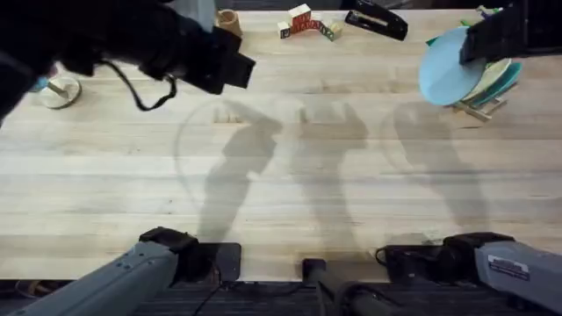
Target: Pick up the plates from the table one by one and place each into a slot on the dish rack.
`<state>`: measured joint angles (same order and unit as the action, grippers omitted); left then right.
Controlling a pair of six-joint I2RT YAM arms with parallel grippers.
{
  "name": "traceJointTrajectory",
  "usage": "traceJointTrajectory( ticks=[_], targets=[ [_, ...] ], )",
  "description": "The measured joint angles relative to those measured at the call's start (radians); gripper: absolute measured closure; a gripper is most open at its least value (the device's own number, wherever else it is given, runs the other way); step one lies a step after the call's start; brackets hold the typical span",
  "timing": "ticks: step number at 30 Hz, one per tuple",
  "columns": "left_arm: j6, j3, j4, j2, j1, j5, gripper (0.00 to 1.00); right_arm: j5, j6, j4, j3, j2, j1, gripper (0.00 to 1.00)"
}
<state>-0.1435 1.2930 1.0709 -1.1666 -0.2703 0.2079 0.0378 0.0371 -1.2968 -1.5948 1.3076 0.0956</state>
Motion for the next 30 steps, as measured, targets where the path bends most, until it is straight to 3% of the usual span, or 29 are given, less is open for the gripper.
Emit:
traceJointTrajectory(
  ticks=[2, 4, 8, 9, 20, 30],
  targets=[
    [-0.011, 0.0, 0.005, 0.024, 0.0, -0.019, 0.93, 0.022, 0.021, -0.007, 0.0, -0.007, 0.0, 0.971],
    [-0.018, 0.0, 0.005, 0.044, 0.0, -0.03, 0.677, 0.034, 0.039, -0.014, 0.0, -0.008, 0.0, 0.971],
    [-0.021, 0.0, 0.012, 0.05, 0.0, -0.048, 0.07, 0.07, 0.097, -0.016, 0.0, -0.008, 0.0, 0.972],
    [-0.023, 0.0, 0.014, 0.049, 0.0, -0.049, 0.025, 0.084, 0.118, -0.016, 0.0, -0.008, 0.0, 0.972],
    [-0.025, 0.0, 0.014, 0.049, 0.0, -0.056, 0.006, 0.332, 0.414, -0.114, -0.038, -0.008, -0.011, 0.972],
    [-0.025, 0.0, 0.015, 0.049, 0.0, -0.056, 0.006, 0.405, 0.488, -0.116, -0.183, 0.042, -0.185, 0.972]
  ],
)
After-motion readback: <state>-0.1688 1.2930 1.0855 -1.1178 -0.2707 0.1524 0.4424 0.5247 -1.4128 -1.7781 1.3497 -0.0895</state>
